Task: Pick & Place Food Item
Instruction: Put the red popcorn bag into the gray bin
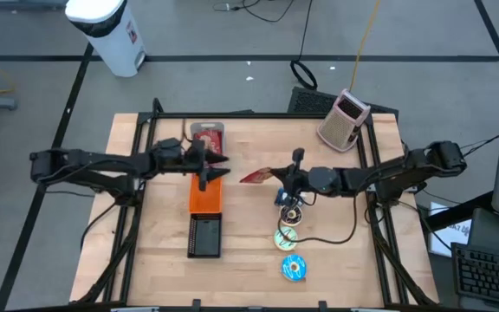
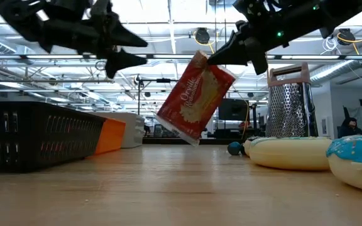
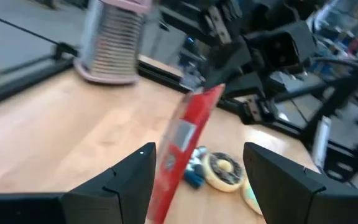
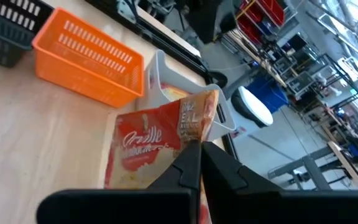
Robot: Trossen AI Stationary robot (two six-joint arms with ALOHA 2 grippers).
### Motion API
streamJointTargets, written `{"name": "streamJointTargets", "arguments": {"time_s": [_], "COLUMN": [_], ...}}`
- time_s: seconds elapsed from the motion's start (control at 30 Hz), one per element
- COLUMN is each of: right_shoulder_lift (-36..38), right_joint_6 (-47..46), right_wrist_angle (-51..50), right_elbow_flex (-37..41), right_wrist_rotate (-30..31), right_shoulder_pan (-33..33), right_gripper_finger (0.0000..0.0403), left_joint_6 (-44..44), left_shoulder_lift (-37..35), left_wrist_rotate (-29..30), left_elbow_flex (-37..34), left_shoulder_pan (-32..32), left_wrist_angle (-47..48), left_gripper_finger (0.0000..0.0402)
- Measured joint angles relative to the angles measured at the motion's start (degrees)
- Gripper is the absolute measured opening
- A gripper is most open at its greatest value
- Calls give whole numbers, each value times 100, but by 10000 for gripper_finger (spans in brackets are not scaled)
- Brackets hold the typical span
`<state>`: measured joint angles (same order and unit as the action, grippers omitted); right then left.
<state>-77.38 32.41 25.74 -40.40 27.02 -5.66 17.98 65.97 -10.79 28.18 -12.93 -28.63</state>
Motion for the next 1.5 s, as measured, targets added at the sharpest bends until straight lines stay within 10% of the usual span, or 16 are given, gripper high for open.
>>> {"name": "streamJointTargets", "arguments": {"time_s": [0.4,0.9,1.3,1.5], "right_shoulder_lift": [0,0,0,65], "right_joint_6": [-168,-175,-462,-1351], "right_wrist_angle": [-171,-200,-195,-50], "right_elbow_flex": [-4,-9,-10,-11], "right_wrist_rotate": [-4,-24,-18,45], "right_shoulder_pan": [-10,-8,-8,-2], "right_gripper_finger": [0,0,0,12], "left_joint_6": [-931,-1318,-1322,-1354], "left_shoulder_lift": [1818,2829,2831,2665], "left_wrist_rotate": [-162,83,86,220], "left_elbow_flex": [1777,2199,2199,2199], "left_shoulder_pan": [487,492,351,238], "left_wrist_angle": [401,180,142,227], "left_gripper_finger": [241,235,18,19]}}
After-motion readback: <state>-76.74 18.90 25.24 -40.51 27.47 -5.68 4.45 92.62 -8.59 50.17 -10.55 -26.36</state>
